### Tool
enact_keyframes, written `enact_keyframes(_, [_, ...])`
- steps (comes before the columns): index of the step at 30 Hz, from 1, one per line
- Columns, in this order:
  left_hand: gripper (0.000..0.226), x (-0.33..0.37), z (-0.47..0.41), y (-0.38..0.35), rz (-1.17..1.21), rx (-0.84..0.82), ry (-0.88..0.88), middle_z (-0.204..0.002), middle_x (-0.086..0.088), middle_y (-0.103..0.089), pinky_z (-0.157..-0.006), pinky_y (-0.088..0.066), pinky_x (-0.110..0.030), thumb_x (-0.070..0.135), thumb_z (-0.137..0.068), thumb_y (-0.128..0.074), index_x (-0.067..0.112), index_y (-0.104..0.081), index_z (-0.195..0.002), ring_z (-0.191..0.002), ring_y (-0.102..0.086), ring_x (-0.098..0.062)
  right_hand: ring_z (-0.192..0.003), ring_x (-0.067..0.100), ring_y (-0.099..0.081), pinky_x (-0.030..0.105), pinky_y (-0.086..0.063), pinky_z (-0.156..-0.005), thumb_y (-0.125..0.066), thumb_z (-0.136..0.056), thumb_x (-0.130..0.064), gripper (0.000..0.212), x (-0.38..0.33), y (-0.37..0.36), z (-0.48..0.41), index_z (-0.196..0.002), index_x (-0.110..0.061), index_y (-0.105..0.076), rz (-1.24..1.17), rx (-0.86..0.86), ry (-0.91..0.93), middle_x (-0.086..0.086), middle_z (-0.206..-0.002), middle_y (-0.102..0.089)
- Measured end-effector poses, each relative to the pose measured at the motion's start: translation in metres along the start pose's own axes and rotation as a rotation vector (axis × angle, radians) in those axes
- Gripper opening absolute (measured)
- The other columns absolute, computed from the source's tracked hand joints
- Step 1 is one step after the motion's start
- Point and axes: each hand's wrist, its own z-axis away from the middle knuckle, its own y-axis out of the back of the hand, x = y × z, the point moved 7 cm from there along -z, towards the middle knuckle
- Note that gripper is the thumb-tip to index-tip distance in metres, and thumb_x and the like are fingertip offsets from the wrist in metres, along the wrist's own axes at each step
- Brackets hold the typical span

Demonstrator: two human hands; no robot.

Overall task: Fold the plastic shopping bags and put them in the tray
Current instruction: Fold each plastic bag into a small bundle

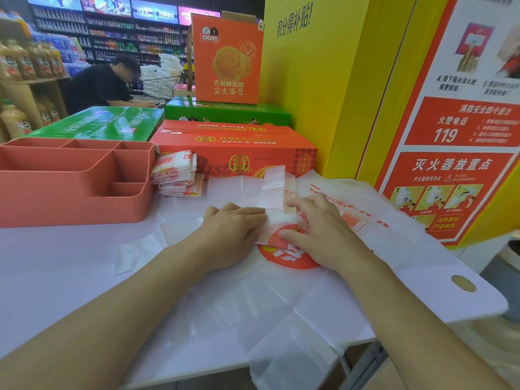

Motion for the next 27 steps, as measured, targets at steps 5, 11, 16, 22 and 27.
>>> enact_keyframes(5, [0.047, -0.001, 0.002, -0.006, -0.024, -0.087, 0.032, -0.16, 0.027, -0.022, -0.107, -0.021, -0.042, 0.053, -0.104, -0.026, 0.044, -0.036, -0.149, -0.144, -0.026, -0.013, -0.137, 0.024, -0.03, 0.044, -0.025, -0.112, -0.045, -0.105, -0.045, 0.039, -0.008, -0.011, 0.001, -0.142, -0.038, -0.054, 0.205, -0.169, 0.068, -0.019, -0.154, -0.042])
enact_keyframes(11, [0.05, -0.001, 0.0, -0.009, -0.06, -0.137, 0.052, -0.162, 0.026, -0.019, -0.108, -0.018, -0.041, 0.057, -0.103, -0.021, 0.045, -0.031, -0.151, -0.145, -0.022, -0.012, -0.157, 0.021, -0.003, 0.049, -0.01, -0.123, -0.02, -0.11, -0.045, 0.049, -0.001, -0.025, 0.003, -0.158, -0.042, -0.018, 0.431, -0.359, 0.058, -0.022, -0.168, -0.007])
enact_keyframes(16, [0.052, 0.0, -0.001, -0.009, -0.087, -0.171, 0.062, -0.162, 0.025, -0.017, -0.109, -0.018, -0.042, 0.057, -0.103, -0.02, 0.043, -0.029, -0.152, -0.146, -0.02, -0.014, -0.157, 0.027, 0.009, 0.052, -0.005, -0.125, -0.016, -0.111, -0.036, 0.052, 0.002, -0.029, 0.004, -0.161, -0.037, -0.002, 0.482, -0.461, 0.065, -0.018, -0.168, 0.008])
enact_keyframes(22, [0.053, -0.003, 0.003, -0.006, 0.025, -0.105, 0.052, -0.159, 0.027, -0.026, -0.112, -0.016, -0.043, 0.061, -0.1, -0.03, 0.042, -0.036, -0.15, -0.144, -0.021, -0.013, -0.157, 0.017, 0.005, 0.046, -0.001, -0.127, -0.032, -0.107, -0.051, 0.054, 0.003, -0.021, 0.007, -0.159, -0.041, -0.021, 0.235, -0.349, 0.058, -0.021, -0.167, -0.007])
enact_keyframes(27, [0.065, -0.01, 0.007, 0.0, 0.062, -0.093, 0.021, -0.154, 0.028, -0.033, -0.108, -0.014, -0.037, 0.071, -0.089, -0.048, 0.042, -0.039, -0.147, -0.141, -0.021, -0.011, -0.151, 0.011, -0.014, 0.03, -0.013, -0.119, -0.068, -0.09, -0.051, 0.063, -0.009, -0.006, 0.012, -0.148, -0.034, -0.049, 0.098, -0.27, 0.137, -0.017, -0.156, -0.037])
